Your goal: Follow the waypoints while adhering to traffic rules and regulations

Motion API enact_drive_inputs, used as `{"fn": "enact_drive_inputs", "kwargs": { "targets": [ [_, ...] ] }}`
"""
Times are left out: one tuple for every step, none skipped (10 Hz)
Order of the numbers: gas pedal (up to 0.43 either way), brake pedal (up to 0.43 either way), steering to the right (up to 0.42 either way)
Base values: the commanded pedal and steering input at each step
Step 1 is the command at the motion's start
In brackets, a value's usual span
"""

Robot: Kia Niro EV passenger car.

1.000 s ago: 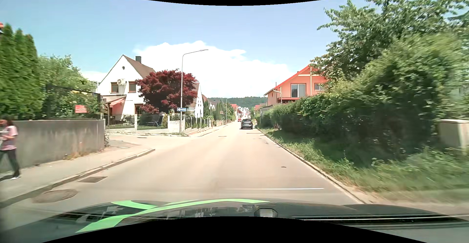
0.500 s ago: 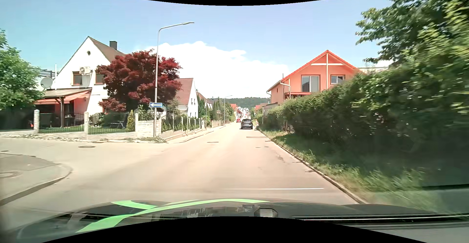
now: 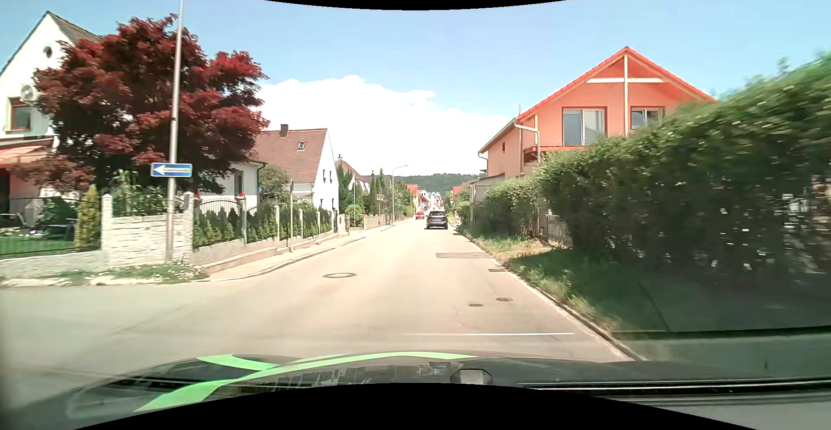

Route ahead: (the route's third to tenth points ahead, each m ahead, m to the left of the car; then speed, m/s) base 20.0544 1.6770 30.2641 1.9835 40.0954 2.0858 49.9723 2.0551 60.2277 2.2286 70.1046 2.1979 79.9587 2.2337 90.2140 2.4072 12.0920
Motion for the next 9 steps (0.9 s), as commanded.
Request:
{"fn": "enact_drive_inputs", "kwargs": {
  "targets": [
    [0.079, 0.0, 0.0],
    [0.079, 0.0, -0.001],
    [0.079, 0.0, -0.002],
    [0.067, 0.0, -0.003],
    [0.059, 0.0, -0.004],
    [0.059, 0.0, -0.005],
    [0.059, 0.0, -0.005],
    [0.059, 0.0, -0.005],
    [0.067, 0.0, -0.005]
  ]
}}
